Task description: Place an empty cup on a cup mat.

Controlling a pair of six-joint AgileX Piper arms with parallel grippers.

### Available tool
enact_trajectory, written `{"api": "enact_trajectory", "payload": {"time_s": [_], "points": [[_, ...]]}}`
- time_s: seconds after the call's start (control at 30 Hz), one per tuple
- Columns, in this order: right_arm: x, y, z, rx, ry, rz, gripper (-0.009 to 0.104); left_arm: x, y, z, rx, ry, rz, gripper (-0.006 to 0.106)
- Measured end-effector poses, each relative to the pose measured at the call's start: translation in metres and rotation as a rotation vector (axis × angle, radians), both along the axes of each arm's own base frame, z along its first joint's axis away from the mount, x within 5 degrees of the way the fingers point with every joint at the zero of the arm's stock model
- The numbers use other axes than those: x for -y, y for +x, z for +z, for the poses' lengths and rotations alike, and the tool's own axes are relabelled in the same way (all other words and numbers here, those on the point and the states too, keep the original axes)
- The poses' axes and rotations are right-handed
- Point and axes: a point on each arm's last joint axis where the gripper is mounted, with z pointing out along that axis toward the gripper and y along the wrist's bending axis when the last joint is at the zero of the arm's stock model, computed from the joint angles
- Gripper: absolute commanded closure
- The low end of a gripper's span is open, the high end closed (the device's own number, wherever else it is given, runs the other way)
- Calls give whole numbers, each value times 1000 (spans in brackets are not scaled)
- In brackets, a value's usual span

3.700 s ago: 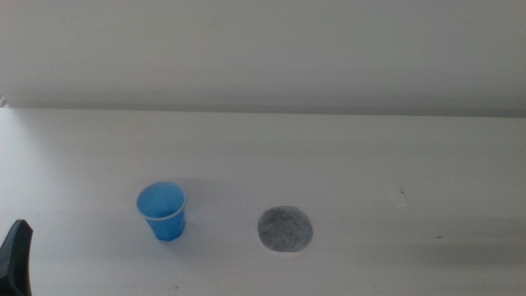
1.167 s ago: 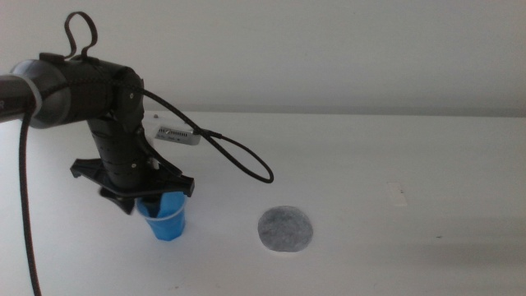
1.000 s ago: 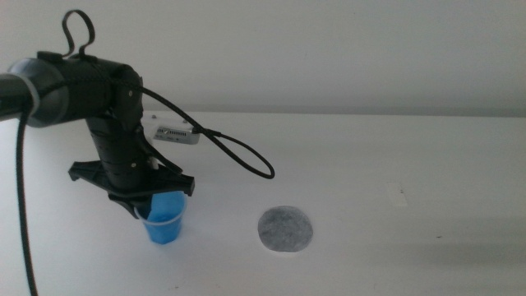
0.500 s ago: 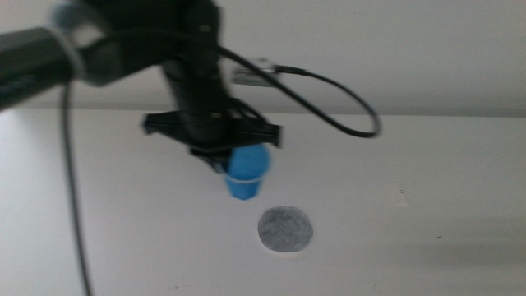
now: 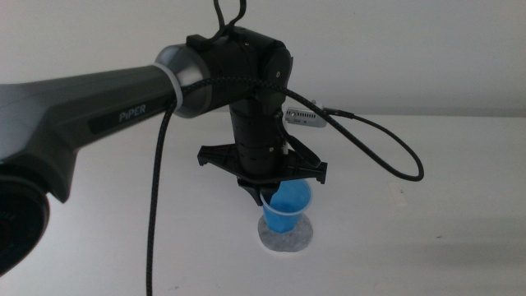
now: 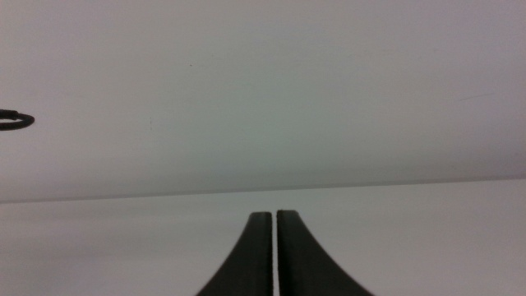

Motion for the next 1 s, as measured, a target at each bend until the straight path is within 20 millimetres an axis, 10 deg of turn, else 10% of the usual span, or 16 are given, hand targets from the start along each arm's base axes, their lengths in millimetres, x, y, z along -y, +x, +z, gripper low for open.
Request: {"api": "enact_trajectory", "payload": {"time_s": [0.8, 1.0], "points": [[0, 0, 0, 0, 0, 0, 97, 11, 12, -40, -22, -14, 14, 102], [0, 0, 0, 0, 0, 0, 97, 12, 12, -42, -25, -13, 3, 82]]}}
